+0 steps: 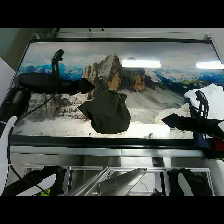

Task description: Fold the shirts.

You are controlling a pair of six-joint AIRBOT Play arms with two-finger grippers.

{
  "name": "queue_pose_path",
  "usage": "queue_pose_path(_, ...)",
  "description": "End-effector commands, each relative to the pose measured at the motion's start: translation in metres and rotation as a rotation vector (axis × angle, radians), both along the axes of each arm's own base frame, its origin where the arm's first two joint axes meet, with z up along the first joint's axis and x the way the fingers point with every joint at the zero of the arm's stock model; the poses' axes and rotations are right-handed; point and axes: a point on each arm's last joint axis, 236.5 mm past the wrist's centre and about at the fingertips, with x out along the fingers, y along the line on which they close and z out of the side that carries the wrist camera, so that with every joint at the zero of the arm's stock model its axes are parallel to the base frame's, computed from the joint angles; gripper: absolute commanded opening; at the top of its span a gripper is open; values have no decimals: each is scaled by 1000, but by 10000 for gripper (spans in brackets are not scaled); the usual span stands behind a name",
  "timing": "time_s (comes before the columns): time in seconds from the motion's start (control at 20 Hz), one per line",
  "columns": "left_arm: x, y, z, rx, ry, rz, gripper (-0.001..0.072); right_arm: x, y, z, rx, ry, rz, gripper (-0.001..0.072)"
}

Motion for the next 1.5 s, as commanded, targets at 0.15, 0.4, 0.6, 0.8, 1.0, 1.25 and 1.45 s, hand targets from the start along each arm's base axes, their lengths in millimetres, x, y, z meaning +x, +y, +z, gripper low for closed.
queue_pose_path(0.15, -55, 62, -104, 35, 287, 109, 702, 37, 72, -21, 254, -53, 200, 563)
queue_pose_path(0.4, -60, 51, -174, 87, 327, 154, 702, 41, 134, -88, 260, 57, 284, 564)
queue_pose_path(0.6, -50, 26, -189, 121, 313, 58, 701, 45, 167, -114, 275, 130, 336, 563)
queue_pose_path(0.8, -42, 26, -190, 128, 303, 59, 466, 61, 187, -120, 285, 131, 366, 564)
queue_pose_path(1.0, -33, 32, -190, 130, 279, 90, 161, 74, 200, -111, 310, 104, 371, 331)
queue_pose_path(1.25, -32, 31, -189, 130, 277, 89, 12, 80, 202, -104, 314, 84, 377, 22)
queue_pose_path(1.45, -14, 26, -142, 109, 171, 63, 11, 82, 201, -71, 341, 21, 392, 21)
